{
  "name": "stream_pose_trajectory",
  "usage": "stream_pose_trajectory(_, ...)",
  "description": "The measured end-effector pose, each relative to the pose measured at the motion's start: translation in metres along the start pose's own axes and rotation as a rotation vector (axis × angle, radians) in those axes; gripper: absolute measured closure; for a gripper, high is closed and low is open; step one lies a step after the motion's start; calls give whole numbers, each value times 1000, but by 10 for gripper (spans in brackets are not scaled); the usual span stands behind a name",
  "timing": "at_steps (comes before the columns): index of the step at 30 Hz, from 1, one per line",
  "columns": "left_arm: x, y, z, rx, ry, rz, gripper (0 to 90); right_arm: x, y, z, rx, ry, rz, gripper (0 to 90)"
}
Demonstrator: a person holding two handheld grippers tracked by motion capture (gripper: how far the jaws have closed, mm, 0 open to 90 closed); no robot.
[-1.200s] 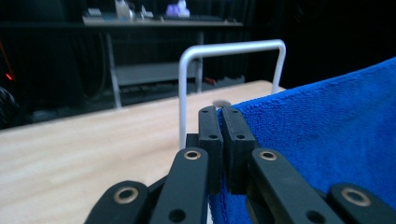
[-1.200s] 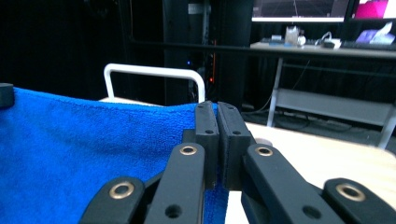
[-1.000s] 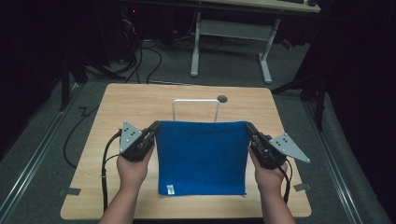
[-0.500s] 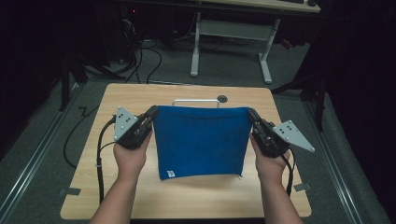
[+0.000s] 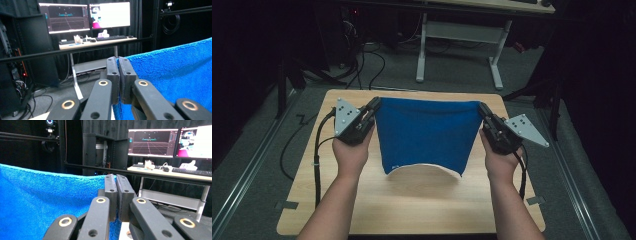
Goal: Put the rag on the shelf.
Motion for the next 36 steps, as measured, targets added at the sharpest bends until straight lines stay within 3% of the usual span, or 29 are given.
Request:
stream_pose_trajectory(13,-19,-35,-21,6,-55,-49,881,13,-31,-19,10,14,14,885)
stream_pose_trajectory(19,-27,-49,-23,-15,-69,-69,881,17,-45,-21,9,18,16,885)
stream_pose_trajectory(31,-39,-75,-32,-12,-63,-87,881,31,-76,-24,-12,31,38,885)
stream_pose_trajectory(36,-43,-86,-42,-8,-91,-95,881,39,-92,-26,-30,34,52,885)
Point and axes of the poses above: each handheld gripper's, and its own axes: y roughly backward along the jaws, z roughly out of its underside, x roughly to its right, the point moved 8 cm from there along -y, roughly forward along the jaws, and after that the axes turned 4 degrees about y, right-handed, at the moved point
